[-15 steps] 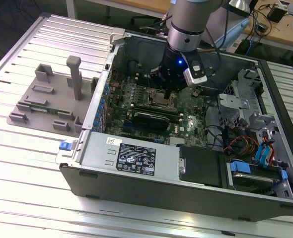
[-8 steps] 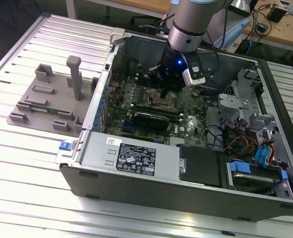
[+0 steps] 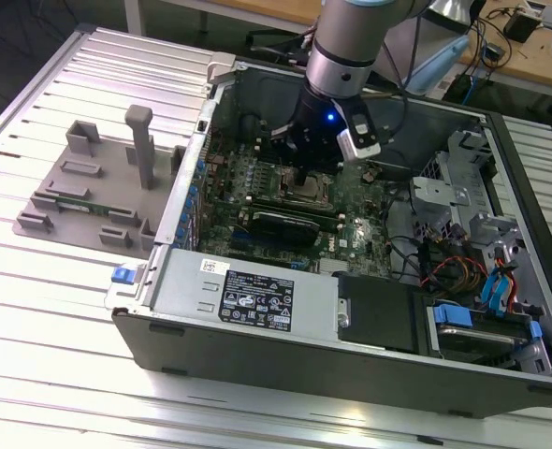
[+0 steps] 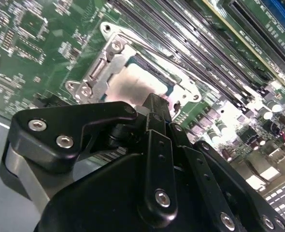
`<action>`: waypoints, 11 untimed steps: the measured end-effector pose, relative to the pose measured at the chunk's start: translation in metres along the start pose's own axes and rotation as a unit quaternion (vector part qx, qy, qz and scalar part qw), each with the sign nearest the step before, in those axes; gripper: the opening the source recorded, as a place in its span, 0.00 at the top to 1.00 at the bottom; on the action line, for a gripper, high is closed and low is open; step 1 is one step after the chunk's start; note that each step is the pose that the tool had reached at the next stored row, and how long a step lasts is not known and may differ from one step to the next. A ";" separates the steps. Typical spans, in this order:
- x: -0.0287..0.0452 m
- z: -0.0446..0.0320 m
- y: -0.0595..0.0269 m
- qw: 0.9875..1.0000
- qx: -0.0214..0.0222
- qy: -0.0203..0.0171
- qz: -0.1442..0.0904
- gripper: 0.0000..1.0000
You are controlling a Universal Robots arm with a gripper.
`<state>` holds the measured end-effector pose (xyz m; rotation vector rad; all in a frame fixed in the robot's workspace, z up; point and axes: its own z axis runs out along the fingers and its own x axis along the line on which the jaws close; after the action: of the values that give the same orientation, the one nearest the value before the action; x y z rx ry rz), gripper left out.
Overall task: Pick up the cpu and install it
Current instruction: 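Close the cpu cover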
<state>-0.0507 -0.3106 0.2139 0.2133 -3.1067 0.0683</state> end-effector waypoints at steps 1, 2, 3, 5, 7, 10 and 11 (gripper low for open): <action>0.0028 0.0004 0.0004 1.000 0.000 0.000 -0.001 0.89; 0.0048 0.0010 0.0007 1.000 0.001 0.000 -0.002 0.89; 0.0060 0.0017 0.0009 1.000 0.001 0.000 -0.002 0.89; 0.0097 0.0044 0.0016 1.000 0.001 0.000 -0.005 0.89; 0.0116 0.0056 0.0018 1.000 0.001 0.000 -0.007 0.89; 0.0141 0.0069 0.0023 1.000 0.001 0.000 -0.009 0.89; 0.0146 0.0075 0.0024 1.000 0.001 0.000 -0.009 0.89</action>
<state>-0.0657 -0.3106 0.2068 0.2419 -3.1048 0.0718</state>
